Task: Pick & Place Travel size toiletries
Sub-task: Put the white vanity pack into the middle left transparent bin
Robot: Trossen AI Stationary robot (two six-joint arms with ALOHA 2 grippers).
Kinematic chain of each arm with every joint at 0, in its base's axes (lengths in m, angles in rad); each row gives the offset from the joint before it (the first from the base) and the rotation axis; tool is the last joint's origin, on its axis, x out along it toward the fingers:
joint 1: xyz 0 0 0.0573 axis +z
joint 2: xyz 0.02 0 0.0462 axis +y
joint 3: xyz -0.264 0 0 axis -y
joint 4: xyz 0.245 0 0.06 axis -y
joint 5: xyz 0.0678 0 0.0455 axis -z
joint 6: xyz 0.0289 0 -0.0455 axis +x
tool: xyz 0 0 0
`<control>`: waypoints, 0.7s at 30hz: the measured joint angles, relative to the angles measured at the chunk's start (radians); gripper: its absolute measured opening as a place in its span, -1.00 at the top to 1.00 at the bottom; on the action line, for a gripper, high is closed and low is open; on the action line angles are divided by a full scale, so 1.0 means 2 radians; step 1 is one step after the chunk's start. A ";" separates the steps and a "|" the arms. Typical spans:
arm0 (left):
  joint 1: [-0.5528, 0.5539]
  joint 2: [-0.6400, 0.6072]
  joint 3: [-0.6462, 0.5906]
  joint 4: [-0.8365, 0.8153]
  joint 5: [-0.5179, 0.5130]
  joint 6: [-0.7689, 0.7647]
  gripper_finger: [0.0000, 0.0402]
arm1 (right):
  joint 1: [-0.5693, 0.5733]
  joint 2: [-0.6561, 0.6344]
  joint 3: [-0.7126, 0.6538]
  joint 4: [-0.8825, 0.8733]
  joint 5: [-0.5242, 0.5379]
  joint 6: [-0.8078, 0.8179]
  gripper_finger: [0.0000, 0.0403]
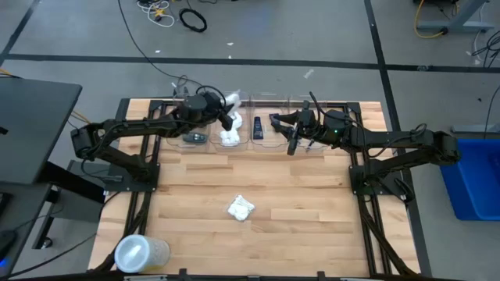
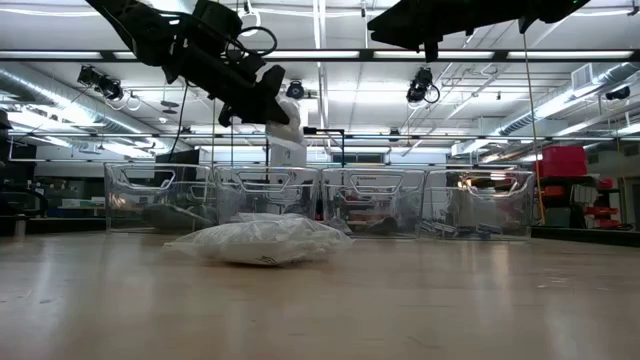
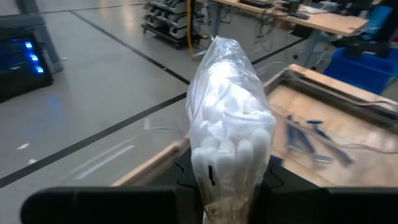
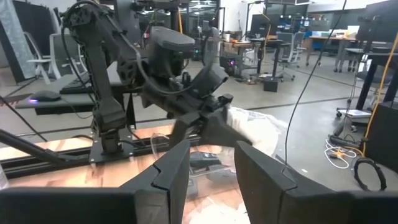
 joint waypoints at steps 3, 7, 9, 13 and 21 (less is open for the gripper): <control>0.020 0.000 0.000 -0.012 0.015 0.004 0.64 | 0.000 0.000 0.000 0.000 0.000 0.000 0.34; 0.036 0.000 0.000 -0.032 0.035 0.005 0.65 | 0.000 0.000 0.000 0.000 0.000 0.000 0.36; 0.041 0.000 0.000 -0.046 0.038 0.005 0.66 | 0.000 0.000 0.000 0.000 0.000 0.000 0.36; 0.045 0.000 0.000 -0.079 0.037 0.003 0.64 | 0.000 0.000 0.000 -0.001 0.000 0.000 0.36; 0.045 0.000 0.000 -0.124 0.037 -0.016 0.62 | 0.000 0.000 0.000 -0.017 0.035 0.000 0.37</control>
